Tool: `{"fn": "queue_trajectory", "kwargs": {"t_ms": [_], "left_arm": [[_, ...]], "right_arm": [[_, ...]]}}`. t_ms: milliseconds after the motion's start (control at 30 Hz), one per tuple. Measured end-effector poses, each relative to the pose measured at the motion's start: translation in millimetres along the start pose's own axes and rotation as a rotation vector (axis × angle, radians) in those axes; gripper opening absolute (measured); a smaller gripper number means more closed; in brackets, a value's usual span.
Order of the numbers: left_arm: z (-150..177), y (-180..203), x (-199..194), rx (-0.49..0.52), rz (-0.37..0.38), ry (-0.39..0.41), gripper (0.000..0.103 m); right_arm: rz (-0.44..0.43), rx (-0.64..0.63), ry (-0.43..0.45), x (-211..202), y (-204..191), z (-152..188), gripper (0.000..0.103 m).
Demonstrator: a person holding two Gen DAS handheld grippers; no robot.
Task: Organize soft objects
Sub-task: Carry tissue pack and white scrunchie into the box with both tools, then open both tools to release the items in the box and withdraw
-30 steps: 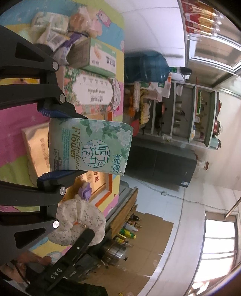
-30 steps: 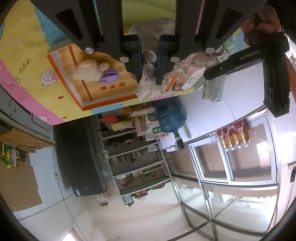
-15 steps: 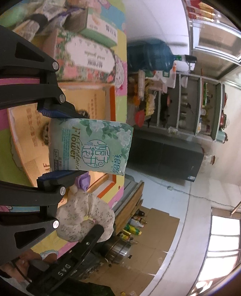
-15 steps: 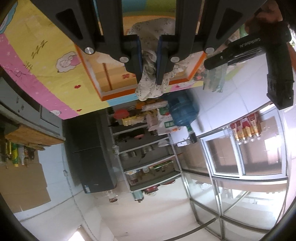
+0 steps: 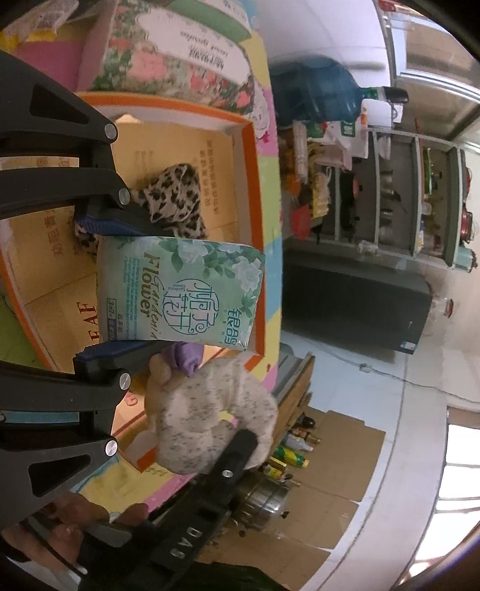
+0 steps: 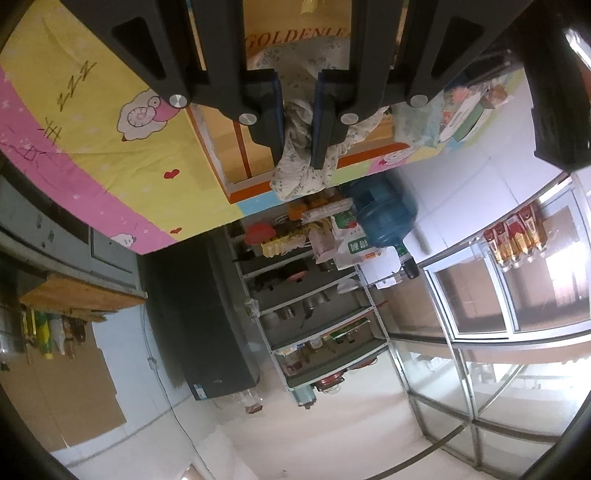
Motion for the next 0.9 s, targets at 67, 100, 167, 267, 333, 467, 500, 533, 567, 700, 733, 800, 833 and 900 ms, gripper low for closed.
{"fn": "queue_trajectory", "kwargs": {"t_ms": [67,100,167,267,333,467,500,533,567,700,733,800,833,900], "left_arm": [[2.4,-0.8,6.7,-0.003,-0.001,-0.015,0.047],[3.7,-1.6,10.4,-0.005,-0.003,-0.023,0.047],[5.3,-2.3,16.4,-0.007,-0.009,-0.035,0.047],[8.2,-4.8,23.4,-0.014,-0.015,-0.060,0.047],[8.9,-5.8,26.9,-0.021,-0.016,-0.071,0.047],[10.0,-9.7,31.6,-0.045,-0.014,-0.086,0.047],[10.4,-11.3,33.0,-0.056,-0.012,-0.091,0.047],[11.0,-12.4,33.9,-0.068,-0.009,-0.094,0.047],[11.3,-13.9,33.8,-0.077,-0.006,-0.093,0.047],[9.1,-16.2,32.0,-0.092,-0.001,-0.075,0.048],[8.1,-19.9,30.2,-0.095,0.002,-0.070,0.050],[7.4,-21.1,28.7,-0.109,0.009,-0.064,0.051],[7.5,-21.3,28.1,-0.114,0.012,-0.063,0.051],[8.5,-21.5,28.3,-0.121,0.019,-0.067,0.053]], "right_arm": [[-0.001,0.007,-0.004,4.7,0.2,-1.4,0.013],[-0.004,0.012,-0.009,7.4,0.5,-1.5,0.013],[-0.006,0.011,-0.022,11.1,0.7,1.6,0.013],[0.009,0.004,-0.050,16.8,0.0,8.5,0.013],[0.010,0.001,-0.067,19.9,0.2,12.3,0.013],[0.030,-0.007,-0.094,24.3,0.2,18.1,0.013],[0.031,-0.005,-0.103,25.7,0.5,19.7,0.013],[0.030,-0.005,-0.110,26.5,0.2,21.1,0.013],[0.028,-0.008,-0.115,27.5,-0.4,22.2,0.013],[0.024,-0.024,-0.131,30.5,-3.9,25.6,0.014],[0.017,-0.022,-0.132,30.4,-4.2,26.0,0.015],[0.013,-0.010,-0.131,30.9,-2.3,25.7,0.018],[0.013,-0.003,-0.131,31.0,-0.9,25.6,0.026],[0.010,0.008,-0.132,31.2,1.4,25.5,0.043]]}}
Point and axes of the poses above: each gripper's, at about its wrist camera, not at the fingertips, and x roughly the way its jaws point, y to its right, z to its underside, the point moved 8 cm from there along x, roughly the way its jaws point, and after that the axes turned 11 degrees about z, right-handed, at the moved point
